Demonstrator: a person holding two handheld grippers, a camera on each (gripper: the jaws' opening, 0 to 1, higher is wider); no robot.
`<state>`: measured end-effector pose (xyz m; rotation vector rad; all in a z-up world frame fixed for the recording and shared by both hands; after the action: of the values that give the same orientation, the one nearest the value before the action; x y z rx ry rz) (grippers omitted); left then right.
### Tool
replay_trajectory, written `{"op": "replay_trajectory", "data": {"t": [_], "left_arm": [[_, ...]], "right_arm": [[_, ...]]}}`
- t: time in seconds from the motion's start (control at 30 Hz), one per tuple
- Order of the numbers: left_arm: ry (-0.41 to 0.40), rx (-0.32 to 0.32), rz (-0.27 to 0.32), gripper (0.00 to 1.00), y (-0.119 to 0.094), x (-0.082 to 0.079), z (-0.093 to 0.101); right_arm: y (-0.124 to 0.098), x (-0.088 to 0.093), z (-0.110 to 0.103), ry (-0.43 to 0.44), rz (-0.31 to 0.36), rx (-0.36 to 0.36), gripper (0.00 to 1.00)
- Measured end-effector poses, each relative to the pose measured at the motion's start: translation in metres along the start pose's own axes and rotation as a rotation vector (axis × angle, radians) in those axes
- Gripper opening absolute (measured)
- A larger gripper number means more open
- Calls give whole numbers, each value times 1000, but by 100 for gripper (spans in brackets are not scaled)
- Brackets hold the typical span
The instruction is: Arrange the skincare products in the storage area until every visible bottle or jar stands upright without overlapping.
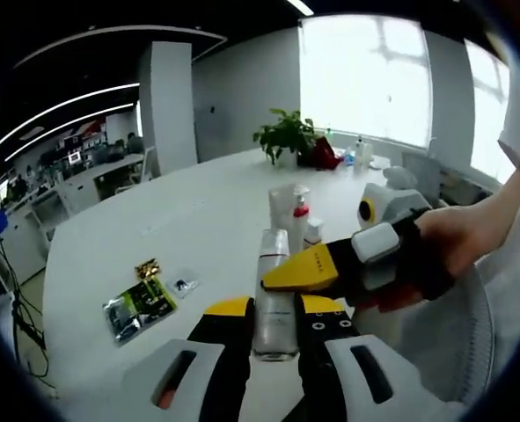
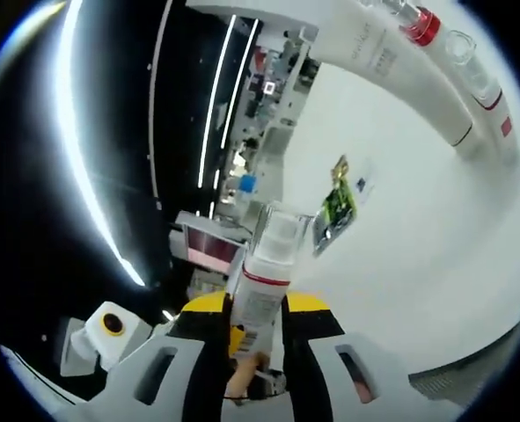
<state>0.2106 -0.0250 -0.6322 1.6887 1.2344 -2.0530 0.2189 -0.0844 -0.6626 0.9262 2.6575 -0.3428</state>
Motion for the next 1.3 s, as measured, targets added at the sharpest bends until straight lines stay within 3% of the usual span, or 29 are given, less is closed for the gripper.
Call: {"op": "replay_trajectory", "data": {"t": [0.37, 0.5, 0.63, 0.77, 0.97, 1.1, 1.3], "left_arm": [[-47, 66, 46, 26, -9, -3, 10], [-109, 108, 82, 34, -13, -8, 18], [-196, 194, 127, 38, -24, -17, 24], [-201, 254, 142, 42, -37, -23, 22], [-238, 311, 174, 48, -47, -34, 20], [-266, 316, 216, 49, -49, -42, 15], [-249, 328, 225, 49, -50, -52, 13]], "right_arm": [[-10, -4, -10, -192, -25, -57, 20], [-13, -4, -14, -253, -44, -91, 20], [-16, -4, -24, -335, -68, -150, 20], [-20, -4, -41, -393, -99, -247, 20], [-29, -4, -54, -461, -137, -334, 20], [-33, -4, -59, -507, -163, -370, 20], [-37, -2, -67, -605, -210, -426, 20]]}}
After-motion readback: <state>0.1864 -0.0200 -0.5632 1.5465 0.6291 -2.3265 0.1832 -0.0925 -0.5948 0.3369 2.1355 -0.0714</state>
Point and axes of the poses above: the point that each gripper's makers call its tool centre point, and the gripper's own axes: y roughly forward along the fingers, z roughly to its right, x roughly out of its underside, the point moved 3 cm from there along -y, roughly backward along the fingers, and after that the axes turned 1 degree about x, right-handed, at the moved point
